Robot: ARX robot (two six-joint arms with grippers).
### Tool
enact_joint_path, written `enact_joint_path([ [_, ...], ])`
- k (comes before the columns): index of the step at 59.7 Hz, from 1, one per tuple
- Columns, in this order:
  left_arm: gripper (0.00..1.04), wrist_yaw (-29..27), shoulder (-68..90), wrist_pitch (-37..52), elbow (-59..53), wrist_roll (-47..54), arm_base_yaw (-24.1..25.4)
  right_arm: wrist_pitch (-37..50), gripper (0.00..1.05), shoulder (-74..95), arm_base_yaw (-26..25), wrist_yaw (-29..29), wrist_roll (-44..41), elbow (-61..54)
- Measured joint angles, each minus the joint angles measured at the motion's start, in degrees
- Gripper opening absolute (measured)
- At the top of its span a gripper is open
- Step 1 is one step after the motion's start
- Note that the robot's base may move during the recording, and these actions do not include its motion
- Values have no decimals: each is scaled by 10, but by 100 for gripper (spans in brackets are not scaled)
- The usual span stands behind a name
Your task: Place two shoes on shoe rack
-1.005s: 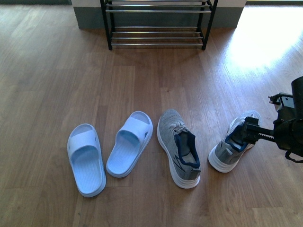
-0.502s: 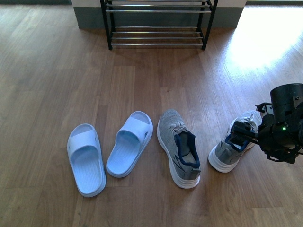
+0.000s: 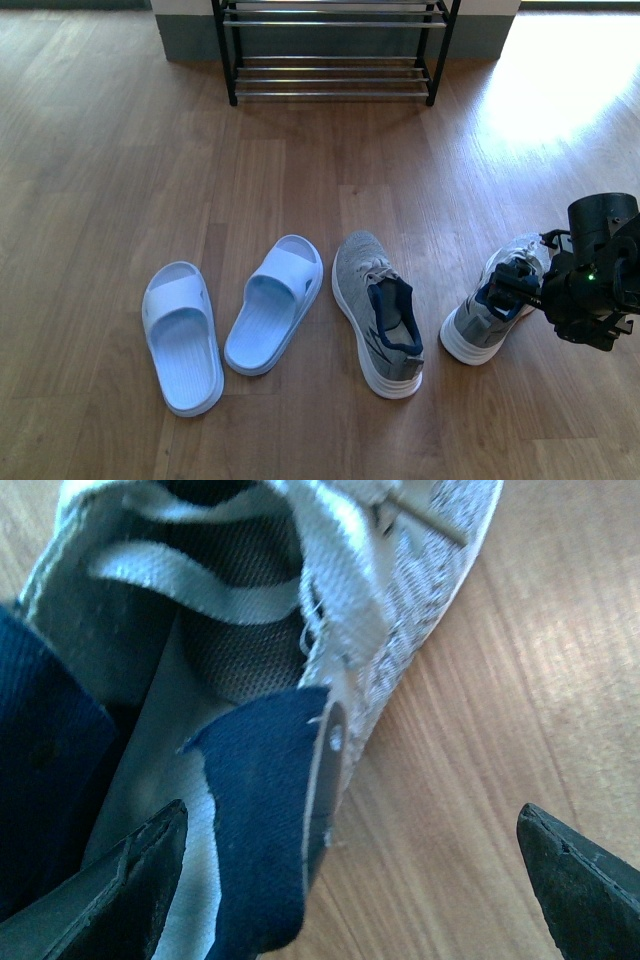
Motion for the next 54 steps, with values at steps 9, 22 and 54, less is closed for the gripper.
enact_joint_path([
  [9, 95, 0, 0, 0, 0, 0, 0, 6, 96, 11, -9, -4, -9, 6],
  [22, 95, 0, 0, 0, 0, 0, 0, 19, 96, 19, -14, -7, -9, 7],
  [54, 95, 0, 0, 0, 0, 0, 0, 29, 24, 20, -16, -27, -10, 10],
])
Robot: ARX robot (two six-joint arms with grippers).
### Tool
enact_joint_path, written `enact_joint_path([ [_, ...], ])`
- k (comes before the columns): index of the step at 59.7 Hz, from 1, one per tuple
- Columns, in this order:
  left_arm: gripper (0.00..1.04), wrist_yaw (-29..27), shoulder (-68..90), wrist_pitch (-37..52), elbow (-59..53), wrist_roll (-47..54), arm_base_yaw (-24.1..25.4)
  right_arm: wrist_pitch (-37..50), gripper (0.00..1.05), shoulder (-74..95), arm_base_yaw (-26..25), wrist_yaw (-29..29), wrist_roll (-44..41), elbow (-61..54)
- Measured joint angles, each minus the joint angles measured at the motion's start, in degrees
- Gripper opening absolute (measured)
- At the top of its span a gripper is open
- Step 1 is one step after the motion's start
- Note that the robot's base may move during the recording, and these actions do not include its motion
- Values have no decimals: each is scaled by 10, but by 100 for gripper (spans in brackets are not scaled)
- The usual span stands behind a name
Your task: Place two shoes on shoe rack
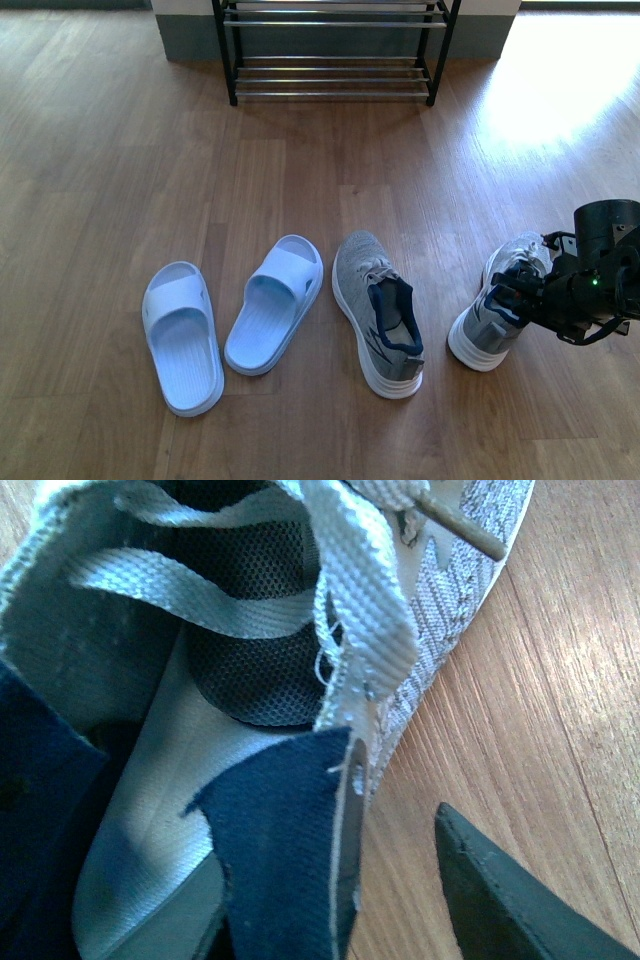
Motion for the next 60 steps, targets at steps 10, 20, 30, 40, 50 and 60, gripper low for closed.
enact_joint_path([
  [10, 95, 0, 0, 0, 0, 0, 0, 0, 1, 0, -3, -4, -4, 0],
  [20, 95, 0, 0, 0, 0, 0, 0, 2, 1, 1, -5, -16, -16, 2],
  [30, 95, 0, 0, 0, 0, 0, 0, 13, 1, 1, -6, -23, -26, -3],
  [40, 95, 0, 0, 0, 0, 0, 0, 39, 1, -7, -6, -37, -35, -25],
  [50, 95, 0, 0, 0, 0, 0, 0, 80, 1, -52, -8, -60, -50, -95],
  [60, 95, 0, 0, 0, 0, 0, 0, 118, 1, -153, -21, -82, -68, -183],
])
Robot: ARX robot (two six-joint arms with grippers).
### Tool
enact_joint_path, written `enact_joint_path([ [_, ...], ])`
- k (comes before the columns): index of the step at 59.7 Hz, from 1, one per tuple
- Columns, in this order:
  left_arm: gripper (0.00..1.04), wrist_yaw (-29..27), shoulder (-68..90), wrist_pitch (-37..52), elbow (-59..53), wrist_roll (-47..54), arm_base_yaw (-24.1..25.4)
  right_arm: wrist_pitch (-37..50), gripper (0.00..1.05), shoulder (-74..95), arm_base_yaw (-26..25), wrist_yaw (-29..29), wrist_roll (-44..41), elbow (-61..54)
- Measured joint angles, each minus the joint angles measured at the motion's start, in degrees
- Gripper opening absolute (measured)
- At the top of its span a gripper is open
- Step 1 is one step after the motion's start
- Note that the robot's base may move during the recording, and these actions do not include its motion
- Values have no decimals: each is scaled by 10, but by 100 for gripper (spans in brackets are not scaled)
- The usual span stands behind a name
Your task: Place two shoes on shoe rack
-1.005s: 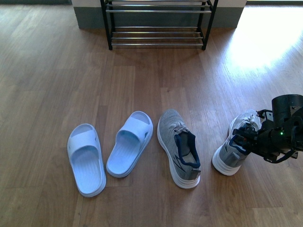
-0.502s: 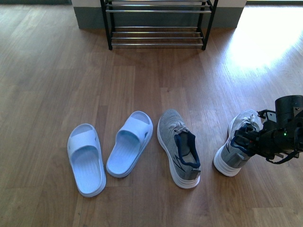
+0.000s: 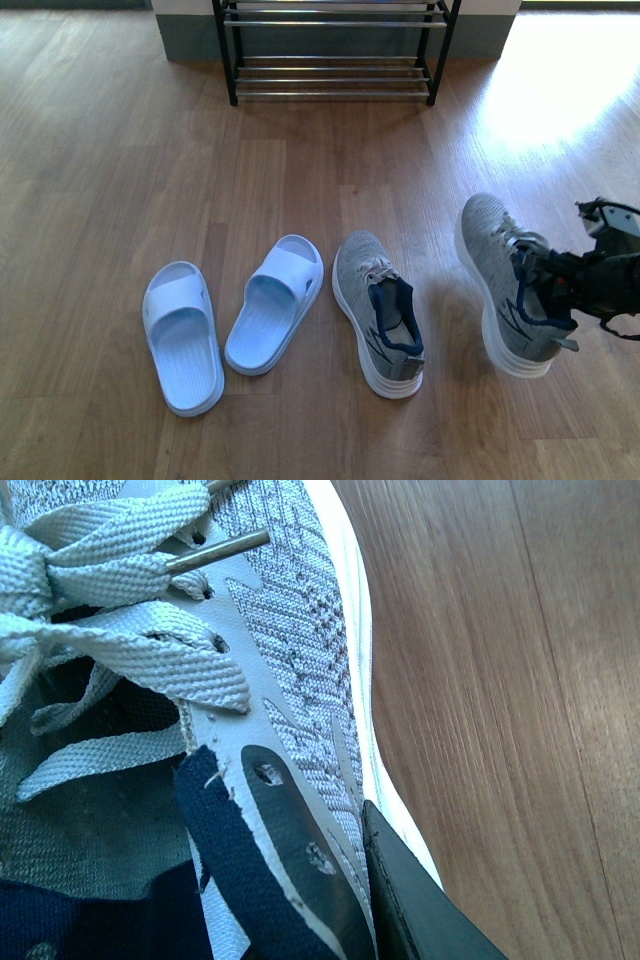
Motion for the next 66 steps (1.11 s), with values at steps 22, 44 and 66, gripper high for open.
enact_joint_path([
  [22, 95, 0, 0, 0, 0, 0, 0, 42, 1, -308, -54, -50, -11, -240],
  [44, 95, 0, 0, 0, 0, 0, 0, -73, 1, -702, -56, -83, -11, -389],
  [66, 95, 0, 0, 0, 0, 0, 0, -78, 1, -731, -57, -82, -11, -399],
])
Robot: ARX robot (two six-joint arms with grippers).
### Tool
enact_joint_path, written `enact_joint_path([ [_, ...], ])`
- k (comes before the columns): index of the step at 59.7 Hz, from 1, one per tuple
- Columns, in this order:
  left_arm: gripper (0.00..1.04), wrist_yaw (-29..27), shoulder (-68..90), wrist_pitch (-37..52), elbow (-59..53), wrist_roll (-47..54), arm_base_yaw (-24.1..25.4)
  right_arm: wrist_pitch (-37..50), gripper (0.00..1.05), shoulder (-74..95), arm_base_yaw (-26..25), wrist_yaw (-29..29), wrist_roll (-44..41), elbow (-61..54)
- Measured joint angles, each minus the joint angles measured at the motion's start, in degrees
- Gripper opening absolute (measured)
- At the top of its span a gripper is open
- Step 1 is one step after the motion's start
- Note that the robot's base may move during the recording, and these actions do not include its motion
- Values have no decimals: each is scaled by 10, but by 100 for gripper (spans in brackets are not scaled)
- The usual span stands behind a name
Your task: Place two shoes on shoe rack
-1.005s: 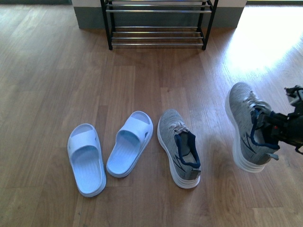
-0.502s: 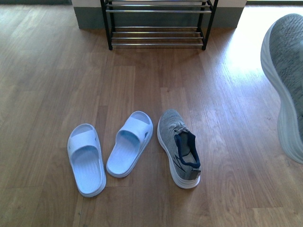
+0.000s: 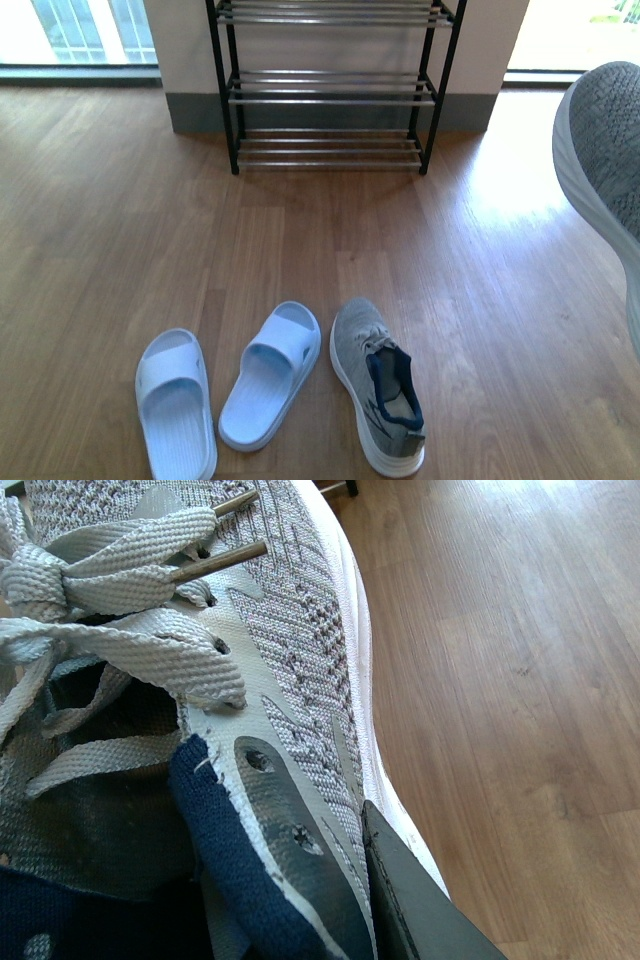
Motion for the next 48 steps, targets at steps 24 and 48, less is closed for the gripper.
enact_joint_path([
  [24, 95, -2, 0, 0, 0, 0, 0, 0, 1, 0, 1, -5, 0, -1],
  [48, 95, 0, 0, 0, 0, 0, 0, 0, 1, 0, 0, 0, 0, -1],
])
